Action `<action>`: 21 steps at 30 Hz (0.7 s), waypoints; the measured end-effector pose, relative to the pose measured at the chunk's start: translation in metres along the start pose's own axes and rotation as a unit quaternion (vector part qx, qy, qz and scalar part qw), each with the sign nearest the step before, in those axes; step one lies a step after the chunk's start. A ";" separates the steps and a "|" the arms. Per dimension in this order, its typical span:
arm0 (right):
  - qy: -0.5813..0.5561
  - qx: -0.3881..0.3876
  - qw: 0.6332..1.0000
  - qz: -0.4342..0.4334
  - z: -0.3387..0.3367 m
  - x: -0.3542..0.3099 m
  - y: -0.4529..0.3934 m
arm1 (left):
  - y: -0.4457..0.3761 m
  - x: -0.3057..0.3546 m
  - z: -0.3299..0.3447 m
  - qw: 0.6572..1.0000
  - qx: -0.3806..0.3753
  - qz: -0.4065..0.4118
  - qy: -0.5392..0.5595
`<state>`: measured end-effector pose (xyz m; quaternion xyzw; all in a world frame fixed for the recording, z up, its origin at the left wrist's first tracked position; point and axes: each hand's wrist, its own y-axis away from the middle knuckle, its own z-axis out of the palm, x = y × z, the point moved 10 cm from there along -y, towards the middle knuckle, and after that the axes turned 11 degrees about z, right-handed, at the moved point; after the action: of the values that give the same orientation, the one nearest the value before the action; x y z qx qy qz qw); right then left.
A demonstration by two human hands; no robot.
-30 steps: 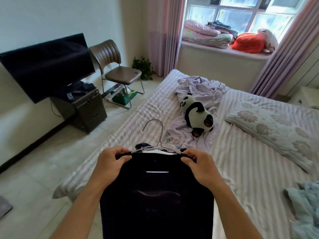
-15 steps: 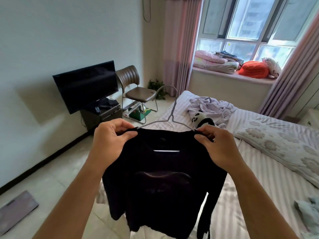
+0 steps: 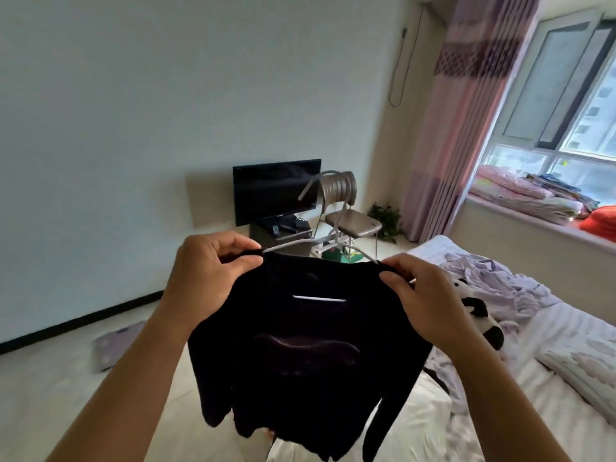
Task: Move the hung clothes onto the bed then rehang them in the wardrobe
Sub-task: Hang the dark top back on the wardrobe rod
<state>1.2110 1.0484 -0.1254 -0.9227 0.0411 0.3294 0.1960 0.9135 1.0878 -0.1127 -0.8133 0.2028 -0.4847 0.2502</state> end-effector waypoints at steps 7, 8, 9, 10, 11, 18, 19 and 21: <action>-0.037 -0.048 0.993 -0.105 0.021 -0.065 0.023 | 0.071 0.020 -0.080 0.991 0.093 -0.073 -0.060; -0.044 -0.060 0.990 -0.118 0.026 -0.076 0.029 | 0.082 0.023 -0.093 0.989 0.104 -0.081 -0.069; -0.051 -0.074 0.987 -0.131 0.031 -0.088 0.035 | 0.093 0.026 -0.106 0.987 0.114 -0.088 -0.076; -0.058 -0.088 0.984 -0.145 0.037 -0.099 0.042 | 0.105 0.029 -0.120 0.984 0.124 -0.094 -0.081; -0.067 -0.099 0.980 -0.158 0.042 -0.111 0.049 | 0.115 0.033 -0.133 0.982 0.134 -0.099 -0.086; -0.150 -0.154 0.952 -0.216 0.083 -0.200 0.105 | 0.199 0.066 -0.235 0.964 0.191 -0.110 -0.147; -0.163 -0.159 0.948 -0.223 0.088 -0.215 0.117 | 0.213 0.072 -0.251 0.961 0.197 -0.113 -0.157; -0.195 -0.163 0.940 -0.230 0.097 -0.243 0.140 | 0.243 0.083 -0.282 0.954 0.208 -0.119 -0.178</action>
<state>0.9353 0.9441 -0.0893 -0.8442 -0.2653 0.4506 0.1177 0.6781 0.7882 -0.0884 -0.8344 -0.0486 -0.3898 0.3867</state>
